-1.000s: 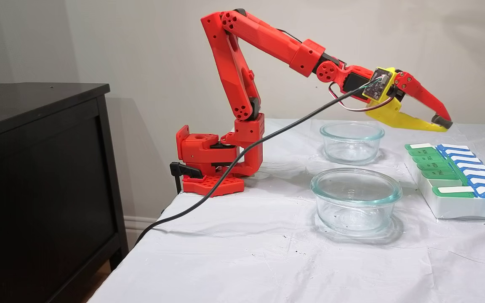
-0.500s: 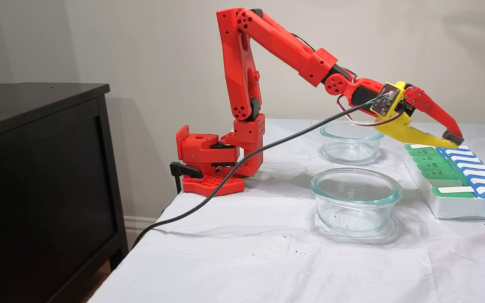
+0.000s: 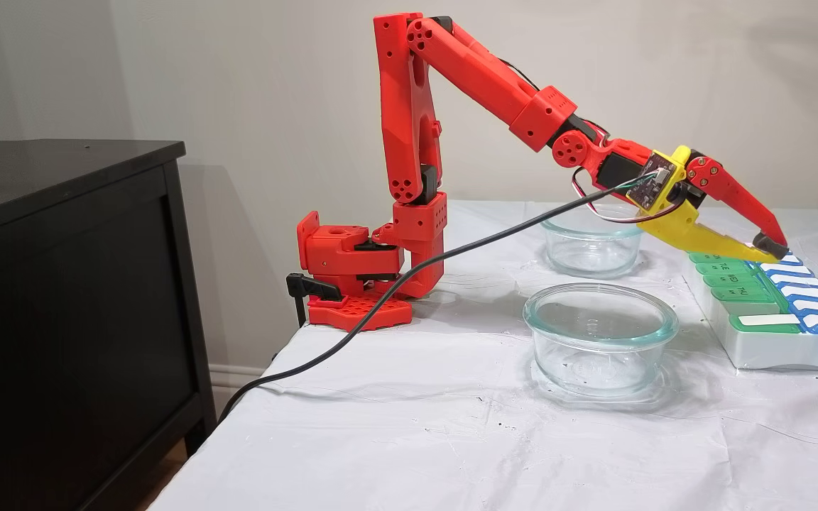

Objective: Sort medicines into box.

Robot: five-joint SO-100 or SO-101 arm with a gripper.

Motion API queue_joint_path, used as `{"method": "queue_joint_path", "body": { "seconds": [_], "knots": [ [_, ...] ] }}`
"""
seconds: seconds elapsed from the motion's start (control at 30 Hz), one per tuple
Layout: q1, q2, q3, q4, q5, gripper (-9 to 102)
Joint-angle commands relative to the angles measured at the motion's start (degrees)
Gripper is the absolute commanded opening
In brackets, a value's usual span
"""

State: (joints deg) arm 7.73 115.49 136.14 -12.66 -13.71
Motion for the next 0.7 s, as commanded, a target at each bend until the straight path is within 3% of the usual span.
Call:
{"method": "queue_joint_path", "body": {
  "seconds": [0.0,0.67],
  "knots": [
    [-0.6,4.3,-3.3,2.3,-1.2,0],
    [-2.0,-3.8,-5.9,13.4,-4.7,0]
  ]
}}
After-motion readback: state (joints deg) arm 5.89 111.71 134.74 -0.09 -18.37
